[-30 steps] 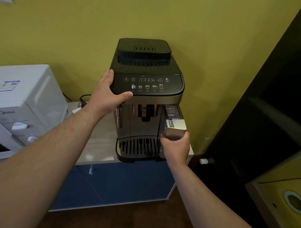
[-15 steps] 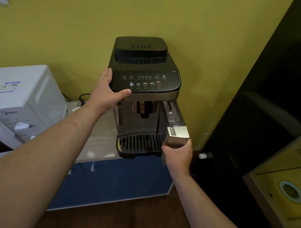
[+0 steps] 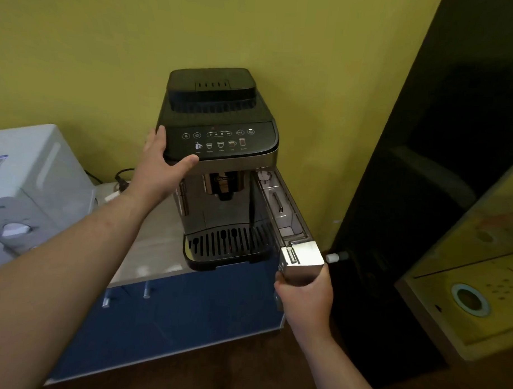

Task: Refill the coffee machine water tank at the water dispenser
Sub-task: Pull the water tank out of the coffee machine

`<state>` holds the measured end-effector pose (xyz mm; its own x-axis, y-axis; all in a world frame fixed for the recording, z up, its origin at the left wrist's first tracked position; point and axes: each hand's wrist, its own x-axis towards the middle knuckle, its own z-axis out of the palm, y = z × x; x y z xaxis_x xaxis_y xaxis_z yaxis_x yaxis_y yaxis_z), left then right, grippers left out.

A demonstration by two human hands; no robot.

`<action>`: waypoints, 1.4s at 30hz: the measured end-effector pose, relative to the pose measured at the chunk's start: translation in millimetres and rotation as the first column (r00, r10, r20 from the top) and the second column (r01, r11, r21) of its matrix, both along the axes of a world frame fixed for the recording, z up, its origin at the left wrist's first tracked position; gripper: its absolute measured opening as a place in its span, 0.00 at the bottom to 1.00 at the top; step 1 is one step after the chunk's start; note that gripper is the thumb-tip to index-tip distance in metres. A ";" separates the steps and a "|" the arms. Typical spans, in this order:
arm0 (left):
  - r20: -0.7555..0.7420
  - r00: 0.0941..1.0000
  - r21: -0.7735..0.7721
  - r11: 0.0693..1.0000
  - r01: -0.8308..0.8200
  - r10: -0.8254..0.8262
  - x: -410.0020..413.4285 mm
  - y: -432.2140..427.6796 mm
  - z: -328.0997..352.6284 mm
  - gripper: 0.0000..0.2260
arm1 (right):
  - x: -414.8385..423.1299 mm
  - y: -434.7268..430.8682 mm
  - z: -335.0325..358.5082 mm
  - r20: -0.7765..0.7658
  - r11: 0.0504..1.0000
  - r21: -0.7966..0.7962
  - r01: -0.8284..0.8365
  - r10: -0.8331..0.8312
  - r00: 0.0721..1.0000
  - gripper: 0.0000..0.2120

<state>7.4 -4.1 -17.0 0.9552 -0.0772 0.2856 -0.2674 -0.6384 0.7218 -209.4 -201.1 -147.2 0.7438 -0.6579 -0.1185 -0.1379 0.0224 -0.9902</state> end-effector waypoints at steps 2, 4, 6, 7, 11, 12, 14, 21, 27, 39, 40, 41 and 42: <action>0.011 1.000 -0.029 0.999 -0.018 0.018 -10.0 -4.0 -4.3 0.39 | -9.6 -3.3 1.2 -0.004 1.000 -0.009 -0.014 0.014 1.000 0.29; 0.036 0.998 -0.046 0.998 -0.050 0.052 -27.0 -11.0 -6.4 0.37 | -20.4 -4.8 2.5 -0.009 1.000 -0.022 -0.015 0.015 1.000 0.29; 0.075 0.993 -0.054 0.995 -0.087 0.091 -49.6 -23.1 -5.6 0.33 | -32.3 -6.0 5.3 -0.023 0.999 -0.042 -0.018 0.017 1.000 0.29; 0.087 0.991 -0.054 0.993 -0.100 0.105 -63.1 -30.2 -6.0 0.31 | -38.2 -6.9 5.7 -0.037 0.998 -0.054 -0.020 0.018 0.999 0.28; 0.101 0.994 -0.098 0.995 -0.019 0.029 -124.8 -65.4 -14.3 0.09 | -66.9 -12.6 18.6 -0.084 0.998 -0.060 -0.022 0.017 0.996 0.31; 0.032 0.999 -0.103 0.994 0.020 -0.017 -141.2 -77.2 -16.2 0.05 | -74.3 -14.8 23.3 -0.086 0.998 -0.056 -0.025 0.020 0.996 0.33; -0.154 0.982 -0.137 0.986 0.092 -0.113 -172.0 -100.5 -18.4 0.07 | -90.0 -18.3 29.1 -0.099 0.995 -0.088 -0.046 0.037 0.994 0.33; -0.458 0.866 -0.156 0.977 0.143 -0.200 -206.3 -158.9 -19.3 0.12 | -133.9 -39.9 44.2 -0.127 0.973 -0.213 -0.090 0.064 0.990 0.34; -0.505 0.856 -0.098 0.993 0.069 -0.110 -218.1 -184.5 9.0 0.14 | -155.6 -67.5 60.7 -0.130 0.920 -0.360 -0.155 0.115 0.985 0.32; -0.438 0.896 -0.210 0.977 -0.028 -0.068 -224.7 -224.2 35.2 0.16 | -163.7 -122.3 71.9 -0.129 0.893 -0.417 -0.170 0.127 0.983 0.30; -0.407 0.910 -0.232 0.972 -0.022 -0.077 -223.8 -225.1 35.7 0.14 | -162.7 -128.2 72.4 -0.131 0.900 -0.400 -0.173 0.131 0.983 0.30; -0.380 0.921 -0.263 0.965 -0.018 -0.086 -223.0 -225.9 36.3 0.12 | -161.6 -134.9 72.3 -0.126 0.909 -0.380 -0.172 0.133 0.983 0.30; -0.362 0.927 -0.301 0.953 -0.019 -0.096 -222.5 -226.9 37.3 0.09 | -160.4 -142.1 72.2 -0.119 0.916 -0.363 -0.171 0.136 0.983 0.30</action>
<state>-215.1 -230.9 20.3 0.9940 -0.0834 -0.0709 0.0345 -0.3766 0.9257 -369.8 -343.3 -75.1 0.8368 -0.5459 0.0409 -0.1985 -0.3722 -0.9067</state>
